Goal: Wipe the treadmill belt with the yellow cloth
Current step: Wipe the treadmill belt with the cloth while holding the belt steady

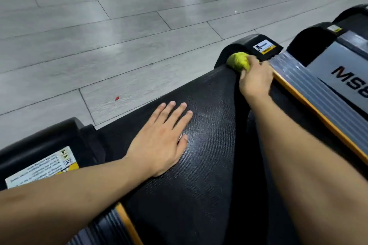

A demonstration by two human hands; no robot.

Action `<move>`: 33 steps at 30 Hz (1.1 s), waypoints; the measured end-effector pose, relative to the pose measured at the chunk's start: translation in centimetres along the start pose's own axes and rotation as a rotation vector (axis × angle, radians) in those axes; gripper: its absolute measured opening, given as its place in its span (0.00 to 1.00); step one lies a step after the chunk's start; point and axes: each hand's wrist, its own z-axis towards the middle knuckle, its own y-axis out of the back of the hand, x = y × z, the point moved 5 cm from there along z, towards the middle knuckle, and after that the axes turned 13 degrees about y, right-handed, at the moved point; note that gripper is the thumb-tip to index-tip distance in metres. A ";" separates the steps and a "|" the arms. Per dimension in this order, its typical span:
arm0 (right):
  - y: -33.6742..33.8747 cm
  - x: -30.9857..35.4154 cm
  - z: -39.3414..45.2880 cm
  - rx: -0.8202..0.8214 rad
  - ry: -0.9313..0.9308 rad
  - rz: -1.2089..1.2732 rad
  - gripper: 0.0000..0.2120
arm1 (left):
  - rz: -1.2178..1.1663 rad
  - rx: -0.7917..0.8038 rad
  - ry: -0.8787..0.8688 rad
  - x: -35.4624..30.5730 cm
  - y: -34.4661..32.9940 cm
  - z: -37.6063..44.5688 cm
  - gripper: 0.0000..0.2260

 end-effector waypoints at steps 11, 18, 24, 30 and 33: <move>3.0 -6.7 -5.8 0.034 -0.016 -0.106 0.23 | 0.003 0.016 -0.007 0.2 0.2 -0.1 0.28; 3.2 -4.1 -10.1 0.058 -0.060 0.004 0.23 | -0.006 -0.001 -0.013 0.0 0.1 0.1 0.28; 4.1 13.4 -20.8 0.089 0.301 0.195 0.27 | -0.042 0.042 -0.040 0.4 0.5 -0.3 0.29; 6.1 -3.9 -18.8 0.117 -0.089 -0.145 0.25 | 0.077 0.133 -0.087 2.0 1.8 -4.4 0.31; 8.1 -9.9 -20.5 0.060 -0.355 -0.082 0.23 | 0.058 0.234 -0.107 3.0 2.9 -4.4 0.27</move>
